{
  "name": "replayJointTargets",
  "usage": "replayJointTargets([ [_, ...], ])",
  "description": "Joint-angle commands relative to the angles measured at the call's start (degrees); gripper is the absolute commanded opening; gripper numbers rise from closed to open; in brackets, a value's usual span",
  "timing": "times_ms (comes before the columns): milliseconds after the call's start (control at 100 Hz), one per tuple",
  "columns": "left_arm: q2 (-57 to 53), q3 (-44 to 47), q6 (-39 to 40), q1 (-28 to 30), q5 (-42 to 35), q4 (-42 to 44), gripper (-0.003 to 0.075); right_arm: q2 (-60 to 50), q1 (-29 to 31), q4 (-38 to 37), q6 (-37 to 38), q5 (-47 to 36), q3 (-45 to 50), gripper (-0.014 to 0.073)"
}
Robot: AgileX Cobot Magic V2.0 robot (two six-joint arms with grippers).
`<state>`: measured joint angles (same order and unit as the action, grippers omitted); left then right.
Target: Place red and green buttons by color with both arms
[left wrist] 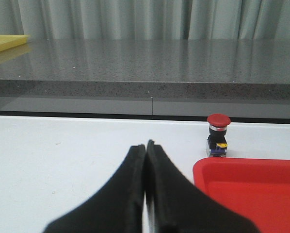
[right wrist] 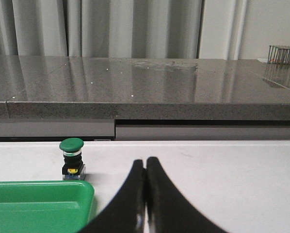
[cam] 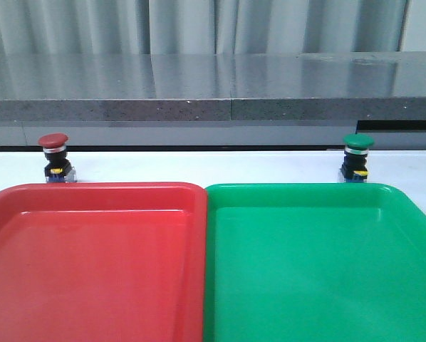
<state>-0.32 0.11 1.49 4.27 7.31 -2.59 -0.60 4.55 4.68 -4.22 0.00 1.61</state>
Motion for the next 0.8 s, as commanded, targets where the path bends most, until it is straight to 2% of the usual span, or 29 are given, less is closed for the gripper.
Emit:
replayJointTargets([
  [0, -1.77, 0.70, 0.49, 0.17, -4.48, -0.07, -0.0020, -0.22, 0.22, -0.03, -0.26, -4.94, -1.42, -0.0063],
  [490, -1.65, 0.58, 0.49, 0.17, -7.31, -0.21, -0.0020, -0.22, 0.22, -0.03, -0.26, -4.94, -1.42, -0.0063],
  [790, 2.31, -0.37, 0.49, 0.17, -7.31, -1.60, -0.0021, -0.22, 0.22, -0.03, -0.26, -4.94, -1.42, -0.0063],
])
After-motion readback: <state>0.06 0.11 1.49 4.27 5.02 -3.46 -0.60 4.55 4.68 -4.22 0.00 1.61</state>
